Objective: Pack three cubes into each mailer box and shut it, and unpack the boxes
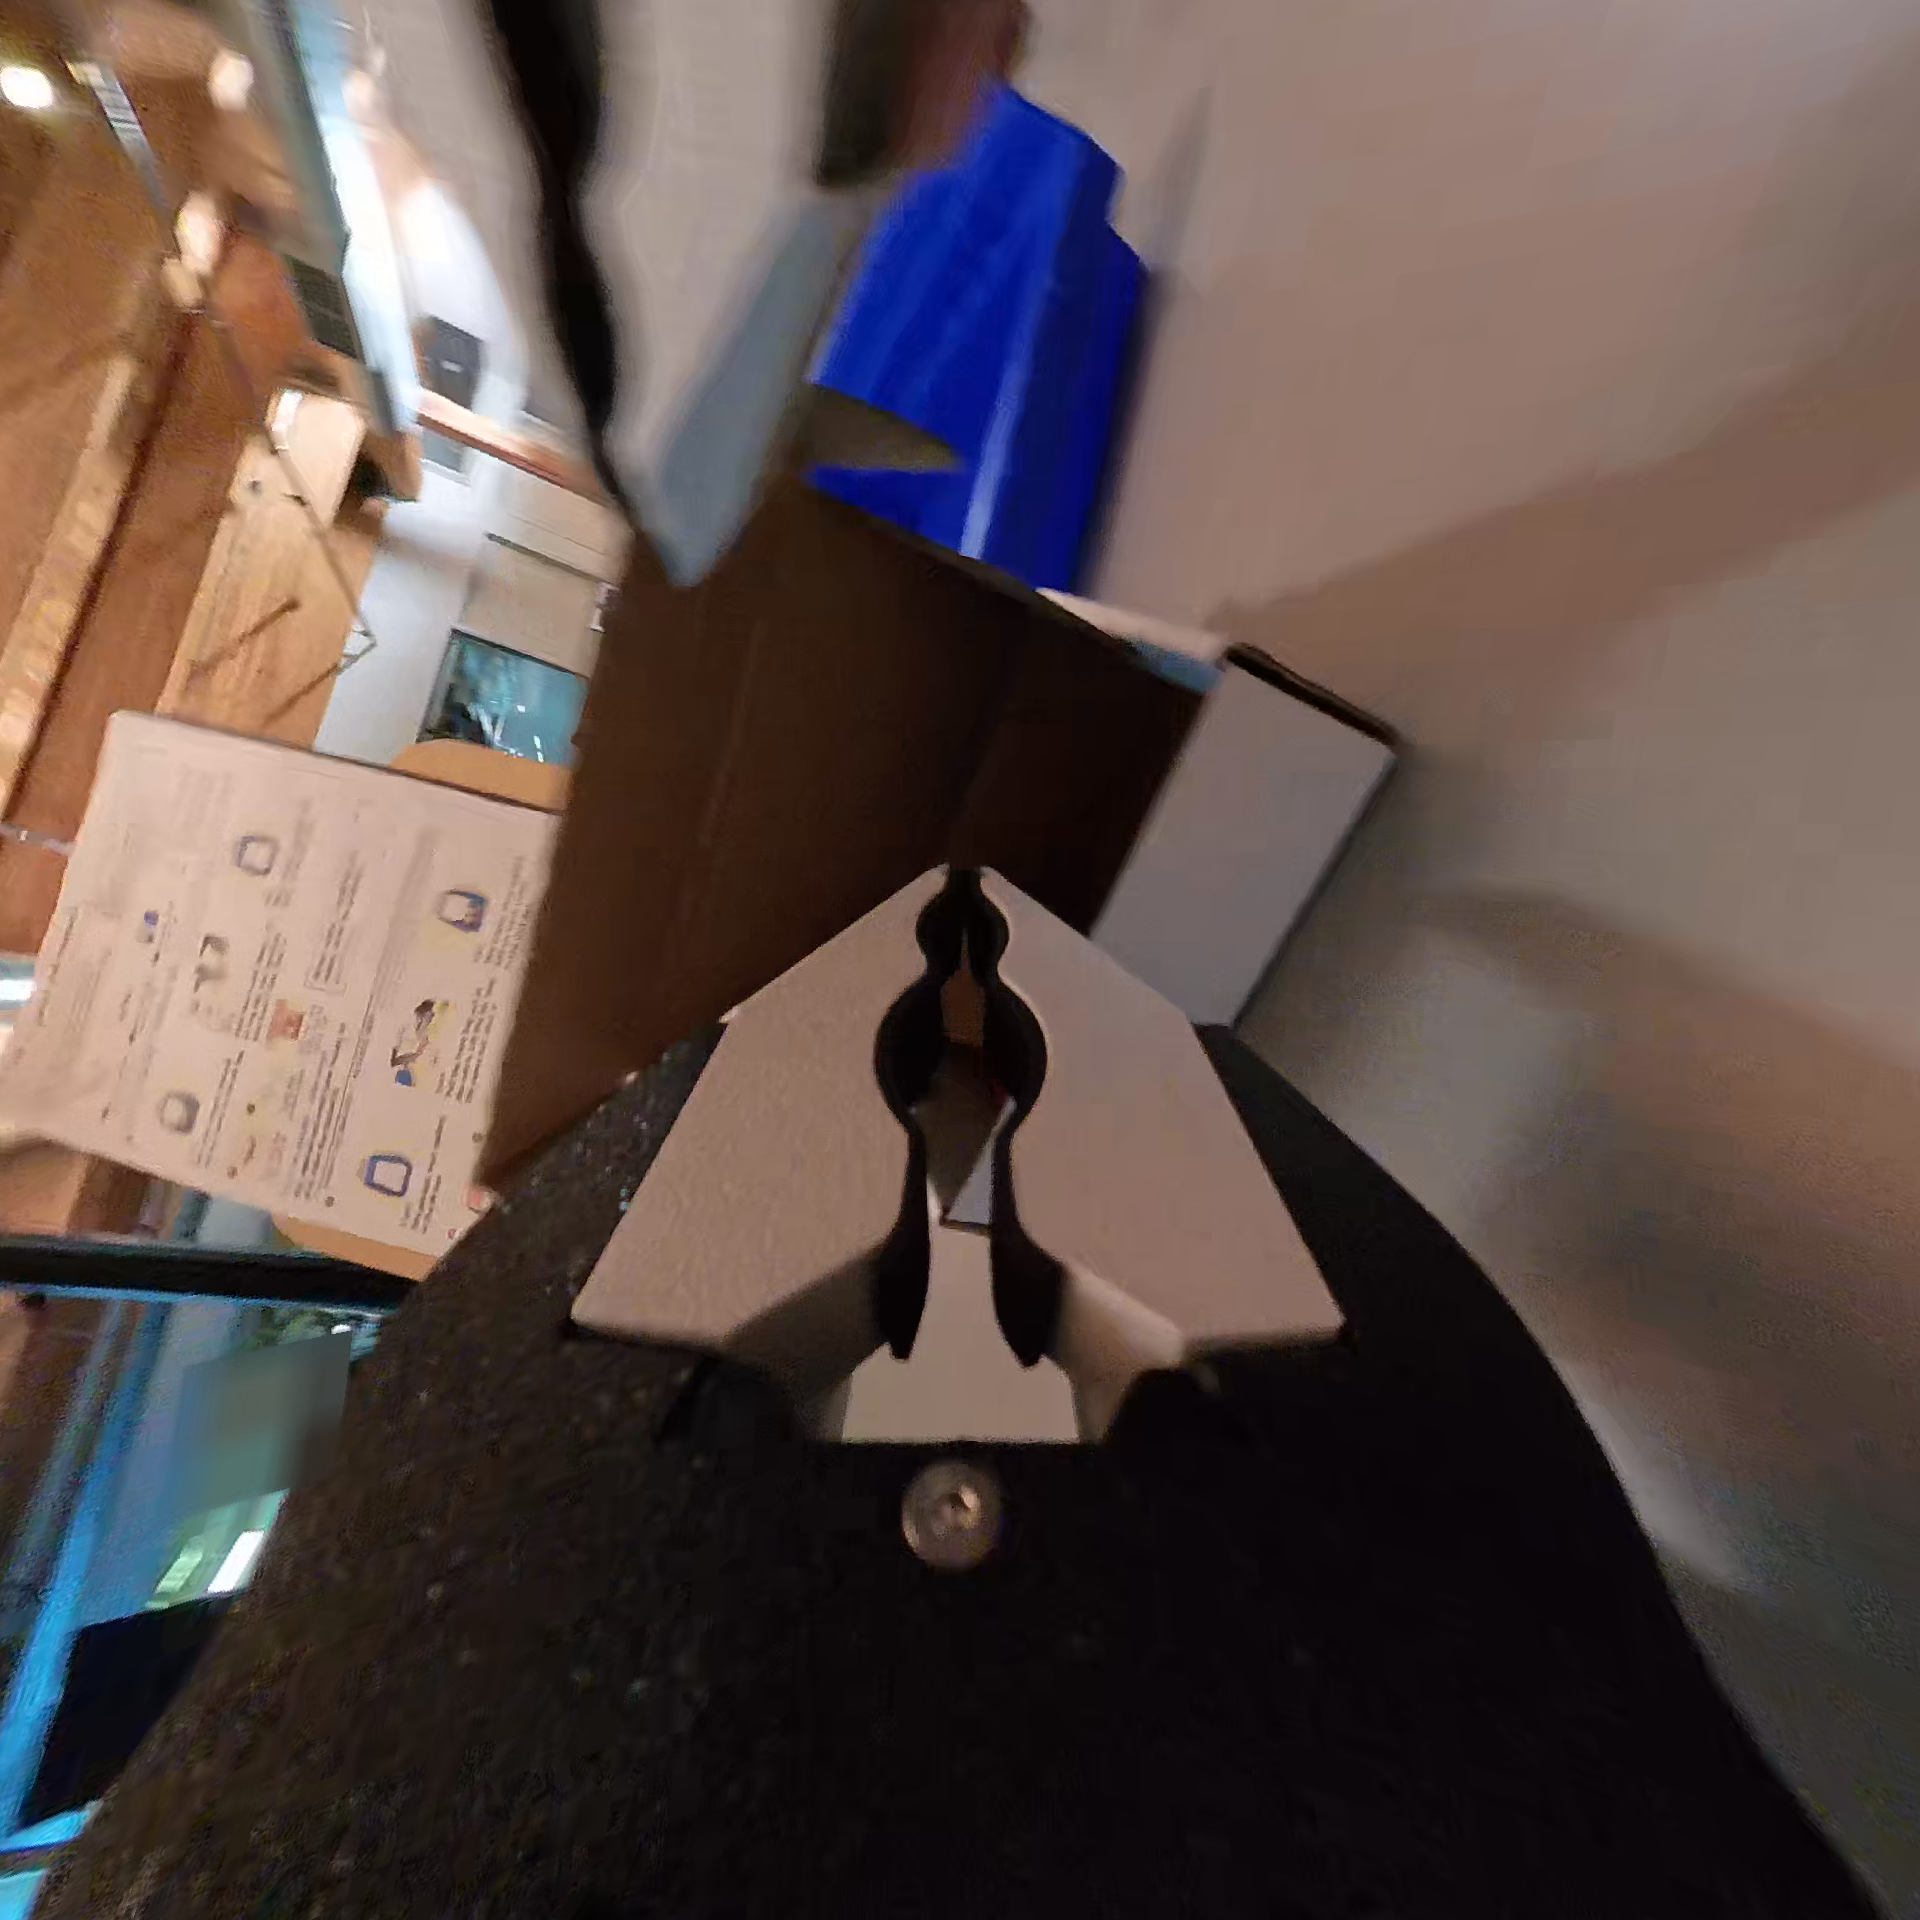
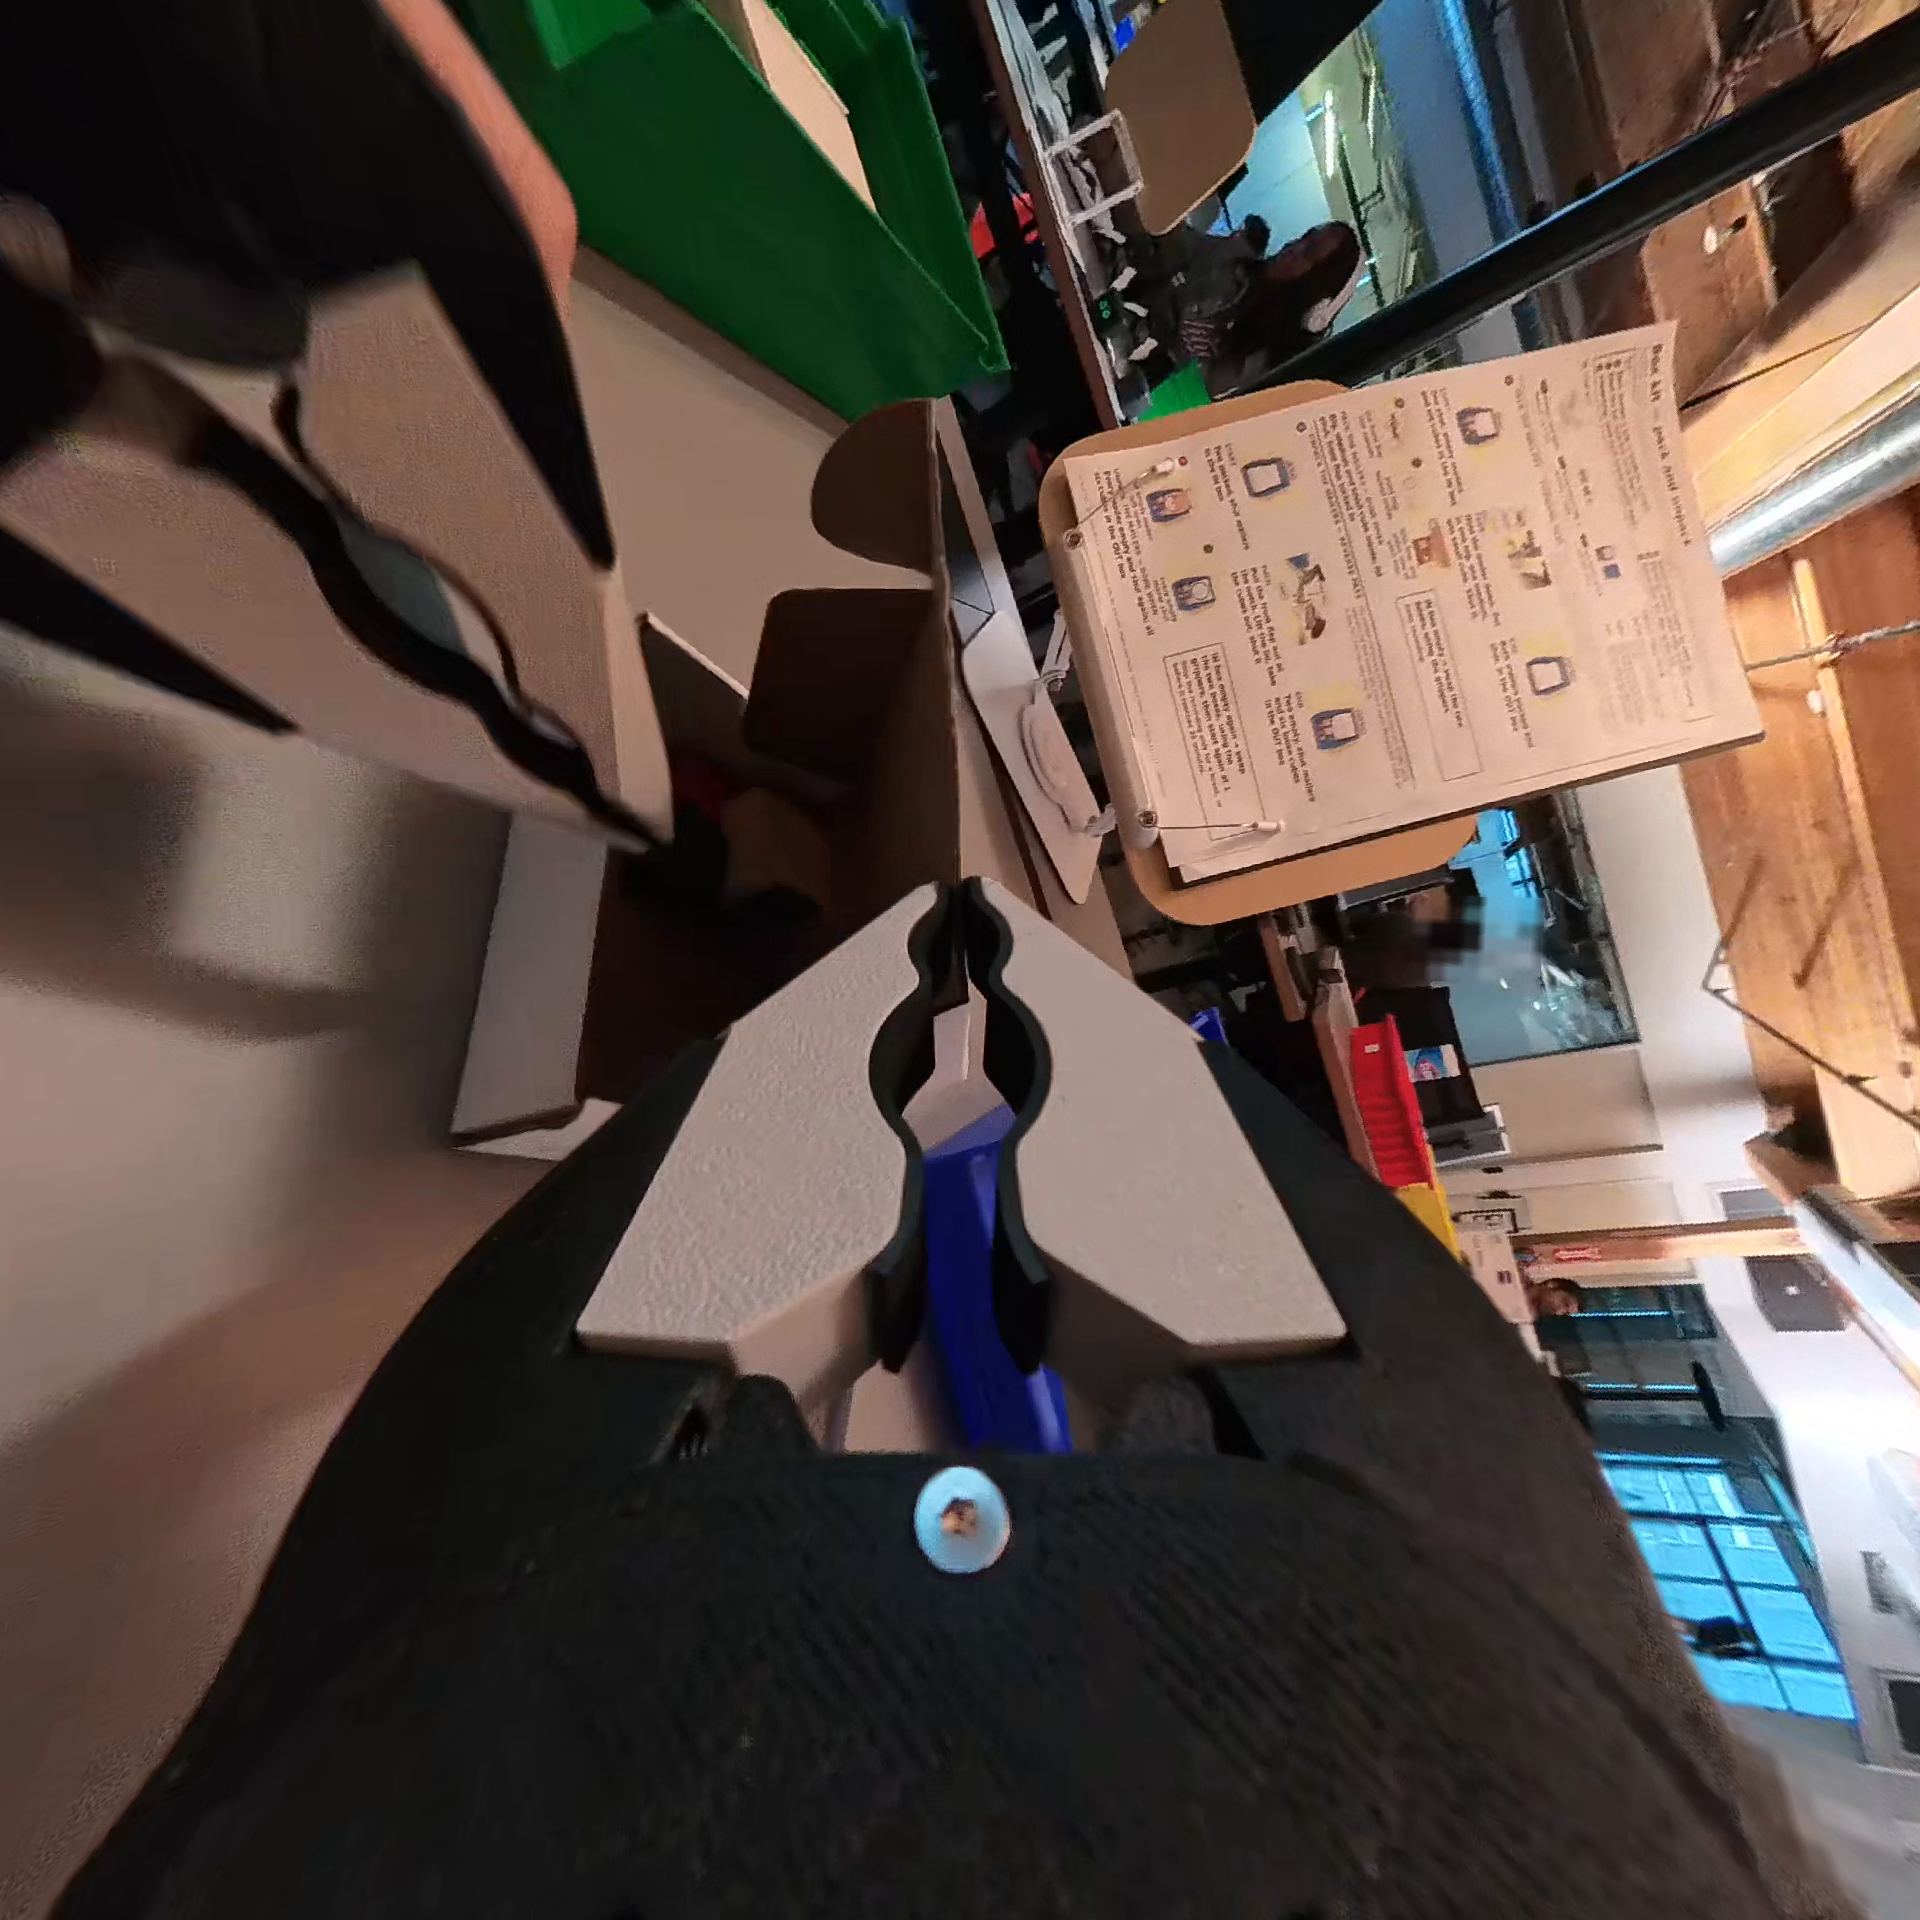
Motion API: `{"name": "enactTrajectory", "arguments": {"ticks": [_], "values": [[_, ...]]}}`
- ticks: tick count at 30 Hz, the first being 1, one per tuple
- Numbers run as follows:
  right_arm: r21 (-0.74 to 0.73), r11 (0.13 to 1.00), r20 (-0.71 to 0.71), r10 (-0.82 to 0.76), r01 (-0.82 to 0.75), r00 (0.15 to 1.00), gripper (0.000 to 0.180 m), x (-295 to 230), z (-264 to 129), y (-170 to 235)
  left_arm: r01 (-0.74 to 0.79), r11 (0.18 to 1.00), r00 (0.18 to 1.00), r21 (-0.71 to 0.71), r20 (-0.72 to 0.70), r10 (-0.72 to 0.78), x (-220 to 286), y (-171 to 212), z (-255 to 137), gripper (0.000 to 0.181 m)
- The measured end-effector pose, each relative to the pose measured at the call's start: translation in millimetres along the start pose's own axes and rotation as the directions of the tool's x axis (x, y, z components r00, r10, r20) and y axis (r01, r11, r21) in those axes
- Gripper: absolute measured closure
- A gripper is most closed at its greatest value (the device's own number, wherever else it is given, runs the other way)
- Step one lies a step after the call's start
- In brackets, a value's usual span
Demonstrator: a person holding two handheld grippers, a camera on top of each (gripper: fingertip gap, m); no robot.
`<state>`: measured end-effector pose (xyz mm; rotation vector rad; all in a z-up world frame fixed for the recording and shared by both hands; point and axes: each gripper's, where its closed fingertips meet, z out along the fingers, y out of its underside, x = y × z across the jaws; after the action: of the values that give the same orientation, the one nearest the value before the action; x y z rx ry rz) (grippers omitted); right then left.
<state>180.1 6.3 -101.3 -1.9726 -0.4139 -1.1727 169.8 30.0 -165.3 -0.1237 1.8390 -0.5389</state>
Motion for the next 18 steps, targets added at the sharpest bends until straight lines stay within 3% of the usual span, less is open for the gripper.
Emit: {"name": "enactTrajectory", "arguments": {"ticks": [3,6,9,11,13,16,18], "values": [[0.018,0.999,0.0,-0.026,0.026,1.0,0.18,8,-1,3,0.205,0.97,0.972,0.131,0.085,-0.217,-42,3,-17,0.181],[0.032,0.999,-0.004,0.006,-0.006,1.0,0.18,19,-1,11,0.474,0.858,0.873,0.198,0.02,-0.487,-71,33,-22,0.177],[0.055,0.997,0.003,0.052,-0.052,0.999,0.18,26,0,17,0.699,0.714,0.708,0.045,-0.182,-0.682,-59,71,-5,0.137],[0.048,0.996,-0.015,0.073,-0.073,0.997,0.179,34,5,22,0.78,0.624,0.593,-0.05,-0.258,-0.762,-51,81,7,0.12],[0.023,0.996,-0.039,0.086,-0.085,0.996,0.179,42,11,27,0.786,0.611,0.562,-0.095,-0.303,-0.77,-41,79,17,0.13],[-0.027,0.993,-0.066,0.109,-0.111,0.992,0.179,51,22,37,0.746,0.649,0.588,-0.153,-0.306,-0.748,-25,79,33,0.144],[-0.055,0.99,-0.082,0.126,-0.131,0.989,0.178,57,30,44,0.742,0.624,0.552,-0.246,-0.306,-0.776,-13,84,40,0.164]]}}
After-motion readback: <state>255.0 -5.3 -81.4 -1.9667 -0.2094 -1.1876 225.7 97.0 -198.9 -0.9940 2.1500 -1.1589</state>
